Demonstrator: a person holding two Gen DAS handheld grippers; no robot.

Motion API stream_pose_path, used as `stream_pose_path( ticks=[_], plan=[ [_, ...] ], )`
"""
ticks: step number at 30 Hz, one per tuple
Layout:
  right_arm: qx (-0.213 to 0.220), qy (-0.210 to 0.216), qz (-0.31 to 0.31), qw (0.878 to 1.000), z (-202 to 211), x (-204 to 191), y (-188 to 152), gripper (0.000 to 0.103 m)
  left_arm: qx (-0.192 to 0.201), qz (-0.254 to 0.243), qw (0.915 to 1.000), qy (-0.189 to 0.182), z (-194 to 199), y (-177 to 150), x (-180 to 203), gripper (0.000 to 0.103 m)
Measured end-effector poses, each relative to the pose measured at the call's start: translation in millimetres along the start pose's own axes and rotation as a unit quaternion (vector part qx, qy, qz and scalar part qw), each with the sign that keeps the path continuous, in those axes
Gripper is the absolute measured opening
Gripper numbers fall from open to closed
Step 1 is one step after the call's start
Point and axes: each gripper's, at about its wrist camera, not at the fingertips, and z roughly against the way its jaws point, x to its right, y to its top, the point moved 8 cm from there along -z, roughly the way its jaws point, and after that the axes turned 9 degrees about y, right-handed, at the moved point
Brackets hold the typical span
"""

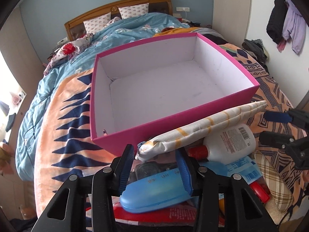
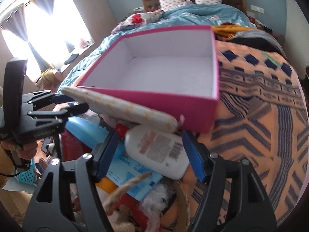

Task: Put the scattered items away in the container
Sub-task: 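Lift the striped pouch with the right gripper toward the pink box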

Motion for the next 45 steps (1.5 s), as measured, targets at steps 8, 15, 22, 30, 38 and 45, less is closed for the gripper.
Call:
stream_pose_path(
  ticks=[8,15,22,30,38,45],
  plan=[
    [0.021,-0.014,-0.014,1.000,-16.3,9.2,-1.2,0.070,-0.013,-0.003,0.9998,-0.016,-10.6,-1.7,-4.3,0.045],
    [0.023,-0.018,0.010,1.000,-33.2,8.6,9.3,0.045,-0.011,-0.018,0.9998,-0.008,-14.0,1.4,-2.3,0.042],
    [0.026,-0.011,-0.007,1.000,-19.3,14.5,15.0,0.024,-0.018,0.009,0.9995,-0.026,-8.1,4.4,-10.9,0.033],
    [0.038,0.009,0.006,0.999,14.8,-5.1,42.6,0.017,-0.020,0.048,0.9972,-0.053,18.9,8.7,-22.4,0.030],
    [0.050,0.038,0.001,0.998,42.3,-19.1,73.1,0.017,0.003,0.069,0.9955,-0.066,48.8,39.0,-44.2,0.030],
    [0.062,0.049,0.014,0.997,46.4,-26.7,105.0,0.017,0.007,0.070,0.9960,-0.055,42.2,62.5,-56.7,0.030]
  ],
)
